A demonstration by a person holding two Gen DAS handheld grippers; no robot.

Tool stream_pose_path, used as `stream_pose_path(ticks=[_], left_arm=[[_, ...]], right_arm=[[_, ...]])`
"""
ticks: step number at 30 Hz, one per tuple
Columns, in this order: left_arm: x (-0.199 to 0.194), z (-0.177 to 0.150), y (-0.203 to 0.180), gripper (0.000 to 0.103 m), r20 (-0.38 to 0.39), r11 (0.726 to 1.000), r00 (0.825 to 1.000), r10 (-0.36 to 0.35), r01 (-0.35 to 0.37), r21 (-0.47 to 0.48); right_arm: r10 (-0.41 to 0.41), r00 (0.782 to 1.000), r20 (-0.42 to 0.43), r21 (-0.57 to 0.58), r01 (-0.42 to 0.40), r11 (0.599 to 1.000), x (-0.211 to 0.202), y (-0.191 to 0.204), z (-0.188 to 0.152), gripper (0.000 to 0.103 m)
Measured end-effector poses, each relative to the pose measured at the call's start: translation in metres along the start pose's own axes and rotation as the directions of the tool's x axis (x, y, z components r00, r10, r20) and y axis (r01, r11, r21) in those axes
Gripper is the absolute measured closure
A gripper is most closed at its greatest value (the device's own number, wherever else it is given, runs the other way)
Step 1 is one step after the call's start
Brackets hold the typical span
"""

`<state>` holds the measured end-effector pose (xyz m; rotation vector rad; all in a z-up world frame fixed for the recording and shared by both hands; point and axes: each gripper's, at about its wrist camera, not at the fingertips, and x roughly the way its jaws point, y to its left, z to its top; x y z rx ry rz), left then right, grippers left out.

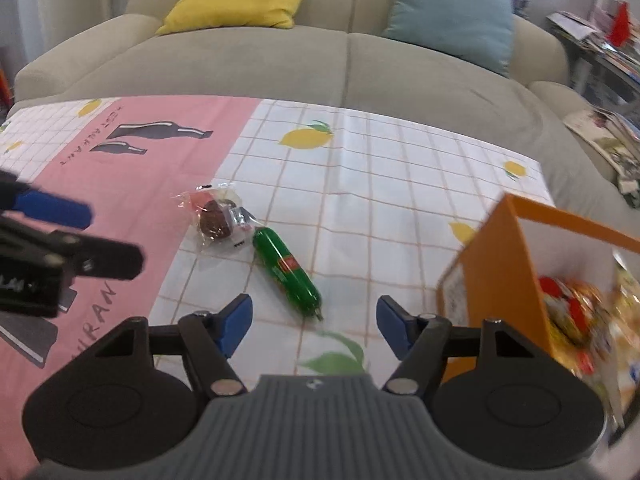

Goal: Organize snacks
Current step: 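Grasp the wrapped brown candy with the left tool while the right grasps the green sausage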

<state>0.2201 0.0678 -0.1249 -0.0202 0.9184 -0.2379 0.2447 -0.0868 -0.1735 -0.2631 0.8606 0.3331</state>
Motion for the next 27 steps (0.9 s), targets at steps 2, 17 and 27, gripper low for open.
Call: stream_pose_path(ticks=[2,17,27], left_arm=[[0.012,0.007,-0.001,0.021,-0.006,0.999,1.0,0.009,-0.009,0.05],[0.085,0.028,0.011,0.019,-0.041,0.993,0.998,0.055,-0.05,0.105],[0.094,0.029,0.01,0.027,-0.029,0.997,0.998,0.058,-0.057,0.056]], right_arm=[[0.005,1.0,-0.008,-0.021,-0.005,1.0,0.011,0.001,0.005,0.037],[0.053,0.997,-0.053,-0.064,-0.056,0.996,0.06,0.003,0.02,0.052],[0.086,0.994,-0.067,-0.039,-0.088,0.995,0.068,0.005,0.019,0.075]])
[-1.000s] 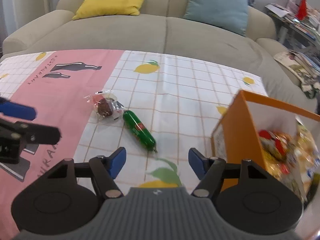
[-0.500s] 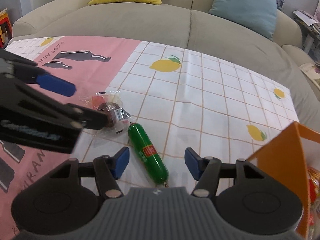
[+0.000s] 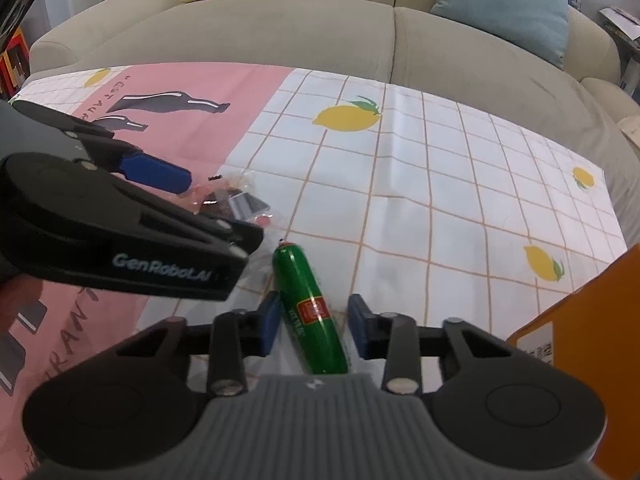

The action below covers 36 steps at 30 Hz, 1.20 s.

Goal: Organize snacks
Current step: 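Grasp the wrapped brown candy with the left tool while the right grasps the green sausage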

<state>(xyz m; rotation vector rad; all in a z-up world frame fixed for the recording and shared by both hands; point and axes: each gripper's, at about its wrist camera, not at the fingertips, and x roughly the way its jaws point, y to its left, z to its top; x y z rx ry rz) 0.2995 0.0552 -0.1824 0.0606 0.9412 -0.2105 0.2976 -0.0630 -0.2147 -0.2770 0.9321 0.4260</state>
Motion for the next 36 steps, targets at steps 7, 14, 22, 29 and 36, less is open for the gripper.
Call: stream_pose_path(ticks=[7,14,22,29,36], left_arm=[[-0.014,-0.009,-0.007,0.048,-0.017,0.999,0.999,0.03,-0.031,-0.021],[-0.039,-0.031,-0.013,0.056,-0.088,0.993,0.994,0.058,-0.067,-0.096],[-0.08,-0.077,-0.03,0.058,-0.144,0.994,0.989,0.019,-0.035,-0.107],[-0.104,-0.111,-0.047,0.051,-0.144,0.999,0.99,-0.003,-0.005,-0.052],[-0.112,-0.129,-0.046,0.037,-0.044,0.999,0.998,-0.04,0.039,-0.033]], right_arm=[[-0.013,1.0,-0.023,0.058,0.014,0.998,-0.013,0.001,-0.013,0.082],[-0.01,0.997,-0.075,0.161,0.021,0.987,-0.039,0.004,-0.044,0.082],[0.011,0.994,-0.11,0.266,0.019,0.964,-0.073,0.012,-0.087,0.082],[0.0,0.995,-0.099,0.257,0.026,0.966,-0.09,0.025,-0.111,0.082],[0.008,1.0,-0.029,0.215,-0.001,0.977,-0.099,0.03,-0.114,0.066]])
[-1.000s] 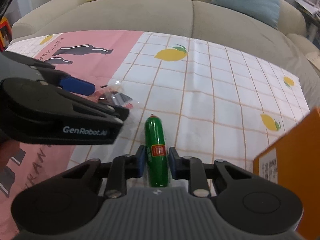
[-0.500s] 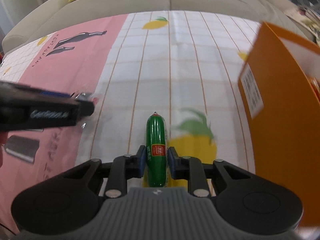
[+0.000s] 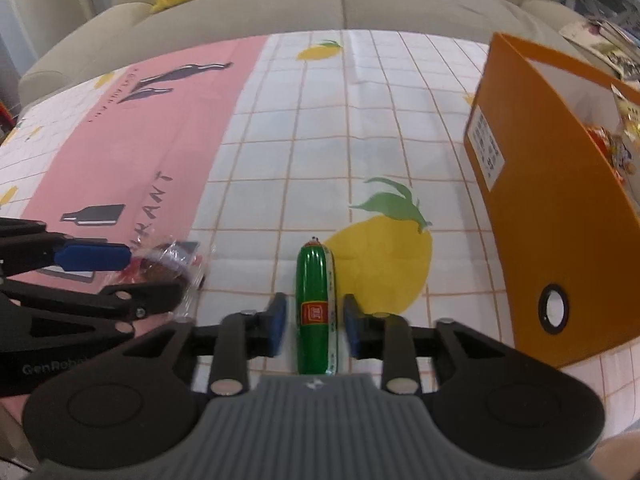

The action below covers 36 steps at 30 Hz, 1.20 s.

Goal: Organize snacks
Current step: 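Grasp the wrapped brown candy with the left tool while the right grasps the green sausage, then carry the wrapped candy and green sausage over the orange box with both tools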

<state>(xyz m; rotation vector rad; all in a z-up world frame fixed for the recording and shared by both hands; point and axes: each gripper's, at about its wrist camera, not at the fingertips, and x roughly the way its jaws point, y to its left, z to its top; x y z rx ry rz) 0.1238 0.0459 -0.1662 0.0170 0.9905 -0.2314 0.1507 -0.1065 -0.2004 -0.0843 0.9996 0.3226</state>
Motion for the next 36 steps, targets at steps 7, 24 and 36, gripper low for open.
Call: stream_pose_path(ticks=[7,24,36], left_arm=[[0.004,-0.004,0.008,0.035,0.046,0.999,0.999,-0.021,0.023,-0.032],[0.014,-0.01,0.001,0.042,0.083,1.0,0.996,0.016,-0.016,-0.002],[0.004,-0.011,0.002,0.06,0.101,0.997,0.995,0.021,-0.013,-0.074]], right_arm=[[0.004,1.0,0.021,-0.008,-0.004,1.0,0.003,-0.003,0.0,0.066],[0.022,1.0,0.007,0.001,-0.022,1.0,0.01,-0.003,-0.001,0.082],[0.055,0.998,0.002,0.068,-0.055,0.996,0.009,-0.011,0.001,0.082]])
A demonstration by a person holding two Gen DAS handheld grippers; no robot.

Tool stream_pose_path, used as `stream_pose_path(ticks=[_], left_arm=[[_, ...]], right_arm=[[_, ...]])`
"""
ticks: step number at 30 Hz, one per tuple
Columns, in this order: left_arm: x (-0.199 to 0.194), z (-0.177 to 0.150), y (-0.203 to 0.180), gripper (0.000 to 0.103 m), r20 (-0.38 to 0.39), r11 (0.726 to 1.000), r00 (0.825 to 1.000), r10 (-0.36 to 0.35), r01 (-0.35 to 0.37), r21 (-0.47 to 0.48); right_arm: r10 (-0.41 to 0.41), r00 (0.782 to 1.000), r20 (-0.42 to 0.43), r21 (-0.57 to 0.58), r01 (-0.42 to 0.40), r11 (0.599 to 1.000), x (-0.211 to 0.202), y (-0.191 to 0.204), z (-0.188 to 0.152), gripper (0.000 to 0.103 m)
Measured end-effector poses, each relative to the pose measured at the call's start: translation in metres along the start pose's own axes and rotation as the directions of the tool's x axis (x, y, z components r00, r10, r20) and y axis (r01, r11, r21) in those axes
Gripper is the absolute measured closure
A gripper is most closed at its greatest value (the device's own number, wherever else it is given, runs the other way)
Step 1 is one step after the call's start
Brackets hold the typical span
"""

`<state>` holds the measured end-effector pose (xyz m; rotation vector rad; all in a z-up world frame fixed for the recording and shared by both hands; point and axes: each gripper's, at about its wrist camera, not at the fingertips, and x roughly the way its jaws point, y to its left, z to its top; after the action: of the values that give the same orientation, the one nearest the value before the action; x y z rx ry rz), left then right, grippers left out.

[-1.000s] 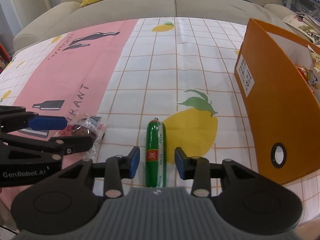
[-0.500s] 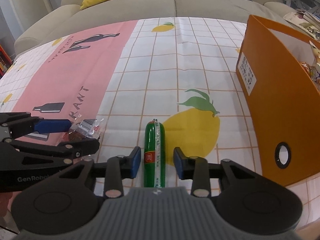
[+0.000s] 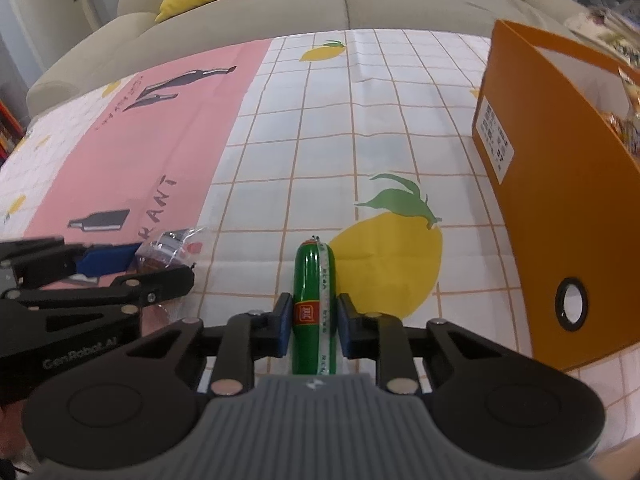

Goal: Organize snacks
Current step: 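Carry the wrapped candy and green sausage over the orange box with both tools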

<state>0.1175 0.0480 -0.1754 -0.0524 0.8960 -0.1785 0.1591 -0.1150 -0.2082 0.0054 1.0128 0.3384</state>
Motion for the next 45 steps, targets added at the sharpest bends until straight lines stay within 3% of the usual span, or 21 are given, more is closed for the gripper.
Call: stream_pose_path(ticks=[10,16,22,26,35,39,45], left_arm=[[-0.037,0.022,-0.006,0.06,0.035,0.998,0.999,-0.029,0.031,-0.059],[-0.062,0.046,-0.018,0.06,0.026,0.996,0.998,-0.054,0.056,-0.068],[-0.09,0.081,-0.047,0.06,0.058,0.991,0.99,-0.13,0.132,-0.033],[-0.097,0.107,-0.073,0.06,0.06,0.973,0.972,-0.228,0.229,-0.011],[-0.064,0.167,-0.153,0.06,-0.039,0.919,0.922,-0.386,0.388,0.073],[-0.034,0.177,-0.196,0.06,-0.121,0.905,0.915,-0.386,0.401,0.144],[0.018,0.172,-0.229,0.06,-0.255,0.898,0.904,-0.344,0.396,0.192]], right_arm=[[0.029,0.998,0.06,0.014,-0.03,0.999,-0.036,0.006,0.01,0.082],[0.049,0.995,0.082,0.084,-0.056,0.995,-0.072,-0.003,0.018,0.082],[0.076,0.988,0.137,0.132,-0.095,0.987,-0.123,-0.029,0.033,0.082],[0.074,0.986,0.149,0.158,-0.097,0.983,-0.154,-0.062,0.048,0.082],[0.003,0.993,0.115,0.273,-0.035,0.961,-0.197,-0.166,0.08,0.082],[-0.026,0.997,0.071,0.327,0.002,0.945,-0.189,-0.205,0.091,0.082],[-0.026,0.999,-0.031,0.399,0.036,0.916,-0.151,-0.242,0.095,0.082]])
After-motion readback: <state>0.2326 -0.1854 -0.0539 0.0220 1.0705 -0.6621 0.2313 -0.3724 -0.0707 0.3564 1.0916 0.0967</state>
